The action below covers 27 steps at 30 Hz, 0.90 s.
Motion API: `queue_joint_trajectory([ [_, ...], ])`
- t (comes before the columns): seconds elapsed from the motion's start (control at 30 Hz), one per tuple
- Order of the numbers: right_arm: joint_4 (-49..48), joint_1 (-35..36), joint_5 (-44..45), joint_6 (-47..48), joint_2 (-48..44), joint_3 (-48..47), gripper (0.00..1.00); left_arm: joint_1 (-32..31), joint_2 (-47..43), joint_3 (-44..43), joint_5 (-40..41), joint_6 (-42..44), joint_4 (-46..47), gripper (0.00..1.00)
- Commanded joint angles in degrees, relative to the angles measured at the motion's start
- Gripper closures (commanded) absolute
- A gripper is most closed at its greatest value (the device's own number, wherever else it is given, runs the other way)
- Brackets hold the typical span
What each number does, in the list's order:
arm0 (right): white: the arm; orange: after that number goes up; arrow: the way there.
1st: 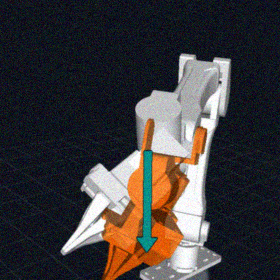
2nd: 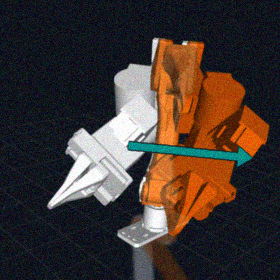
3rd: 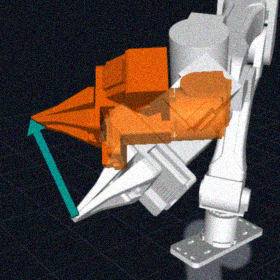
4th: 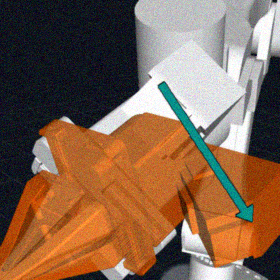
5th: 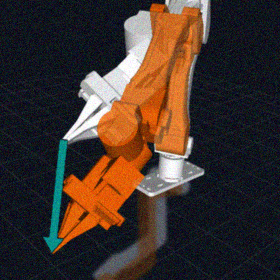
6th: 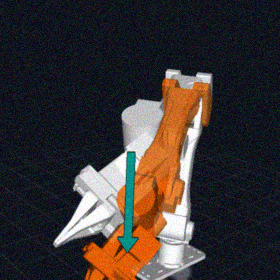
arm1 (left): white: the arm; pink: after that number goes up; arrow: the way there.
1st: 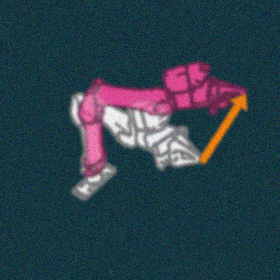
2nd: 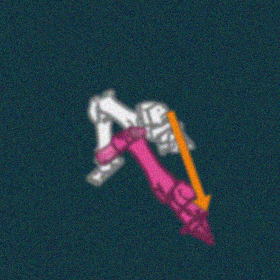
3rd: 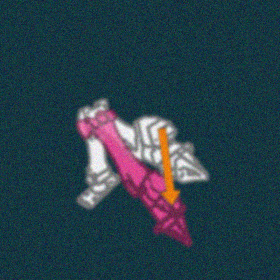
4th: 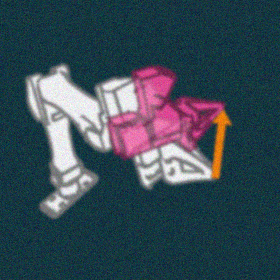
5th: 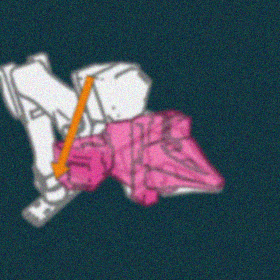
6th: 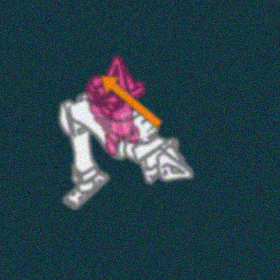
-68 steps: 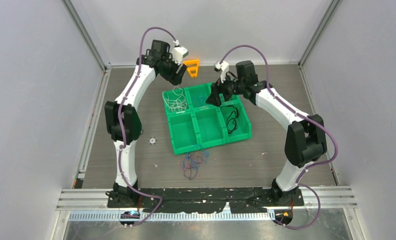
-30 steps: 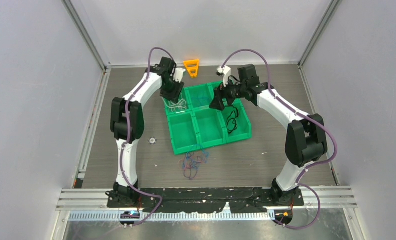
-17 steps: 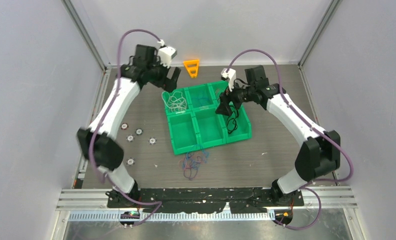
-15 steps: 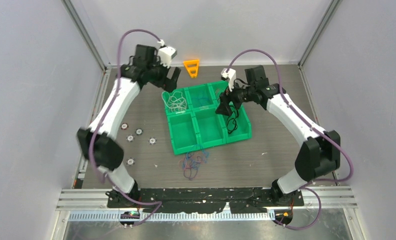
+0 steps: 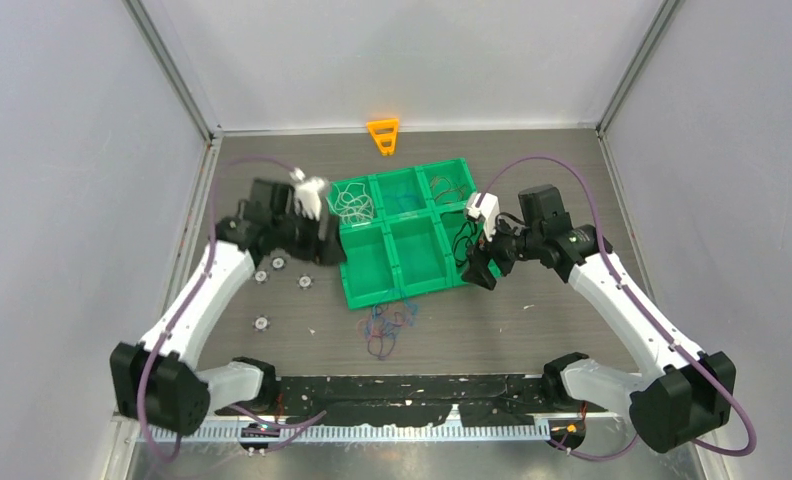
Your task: Untangle the cables
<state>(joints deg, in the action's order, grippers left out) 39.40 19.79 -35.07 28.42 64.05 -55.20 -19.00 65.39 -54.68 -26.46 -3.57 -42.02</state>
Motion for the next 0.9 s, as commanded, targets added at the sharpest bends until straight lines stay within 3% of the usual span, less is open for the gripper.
queue_joint_trajectory([
  [0.0,-1.15,-0.19,1.06,0.39,-2.57,0.04,0.18,8.96,11.68,-18.61,8.02,-5.89,3.93,0.28],
  [0.27,-2.79,-0.28,0.88,-1.04,-1.21,-0.23,0.18,10.90,32.02,-35.59,12.70,-7.40,5.31,0.43],
  [0.47,-3.01,-0.28,0.95,-1.47,-0.96,-0.57,0.18,10.92,39.72,-41.74,12.77,-5.61,5.58,0.47],
  [0.53,-2.99,-0.28,1.13,-1.48,-1.04,-0.62,0.18,10.29,38.14,-39.49,7.70,-2.27,5.84,0.54],
  [0.63,-2.55,-0.28,0.88,-1.38,-1.25,-0.23,0.18,7.48,31.65,-30.69,-0.35,5.88,3.63,0.54],
  [0.77,-1.72,-0.27,0.11,-1.17,-1.55,0.86,0.18,2.22,15.28,-12.80,-11.24,16.39,0.77,0.45],
  [0.87,-1.96,-0.27,-0.56,-1.69,-1.72,2.03,0.18,-5.95,4.32,-2.64,-7.75,17.58,2.12,0.37],
])
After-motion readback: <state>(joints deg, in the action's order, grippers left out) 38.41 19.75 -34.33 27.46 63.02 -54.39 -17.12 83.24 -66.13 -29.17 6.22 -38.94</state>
